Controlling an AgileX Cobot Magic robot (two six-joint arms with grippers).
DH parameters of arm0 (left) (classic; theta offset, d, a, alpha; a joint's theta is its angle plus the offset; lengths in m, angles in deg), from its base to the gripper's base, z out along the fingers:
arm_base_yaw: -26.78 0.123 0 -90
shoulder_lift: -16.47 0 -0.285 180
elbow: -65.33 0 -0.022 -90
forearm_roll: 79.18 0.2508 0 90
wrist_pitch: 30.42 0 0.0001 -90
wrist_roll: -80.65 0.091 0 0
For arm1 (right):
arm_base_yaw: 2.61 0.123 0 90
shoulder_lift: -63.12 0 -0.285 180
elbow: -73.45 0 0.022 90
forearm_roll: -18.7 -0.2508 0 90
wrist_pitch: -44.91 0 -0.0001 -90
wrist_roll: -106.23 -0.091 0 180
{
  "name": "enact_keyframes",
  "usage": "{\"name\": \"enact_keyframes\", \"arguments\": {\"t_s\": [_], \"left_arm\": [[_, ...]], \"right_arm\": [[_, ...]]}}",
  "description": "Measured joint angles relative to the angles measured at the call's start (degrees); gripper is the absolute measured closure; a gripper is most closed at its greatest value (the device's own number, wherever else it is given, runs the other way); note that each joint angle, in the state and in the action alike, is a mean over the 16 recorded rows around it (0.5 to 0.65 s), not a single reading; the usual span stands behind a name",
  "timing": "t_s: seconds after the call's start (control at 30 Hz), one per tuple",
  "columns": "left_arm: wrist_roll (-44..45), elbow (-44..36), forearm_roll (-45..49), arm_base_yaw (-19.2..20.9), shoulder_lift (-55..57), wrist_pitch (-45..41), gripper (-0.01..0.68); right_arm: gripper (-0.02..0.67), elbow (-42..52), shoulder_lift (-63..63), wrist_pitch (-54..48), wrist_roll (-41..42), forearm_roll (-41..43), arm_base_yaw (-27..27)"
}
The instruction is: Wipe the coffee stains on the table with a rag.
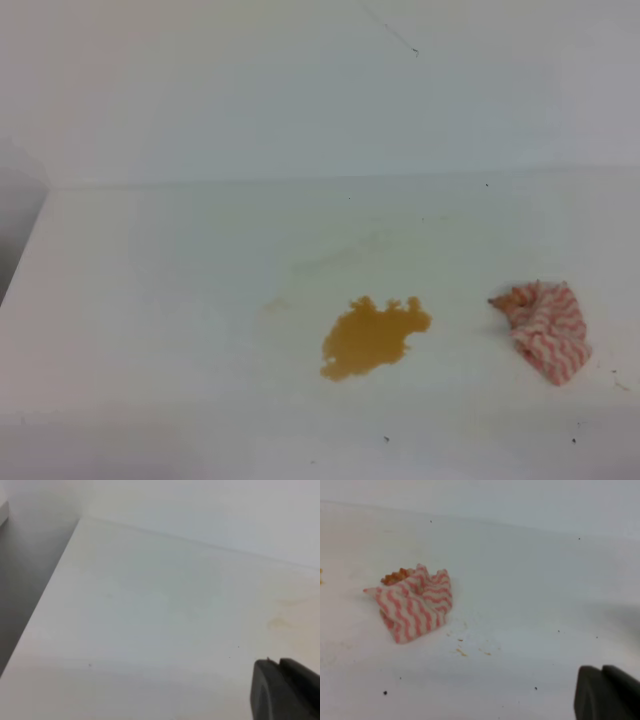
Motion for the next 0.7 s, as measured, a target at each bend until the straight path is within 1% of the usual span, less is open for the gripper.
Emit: {"name": "enact_keyframes", "arguments": {"t_s": [0.7], "left_arm": [[0.0, 0.0, 0.0, -0.05, 0.0, 0.0, 0.675]], "right_arm": [[0.651, 0.0, 0.0, 0.02, 0.0, -0.01, 0.0]]}}
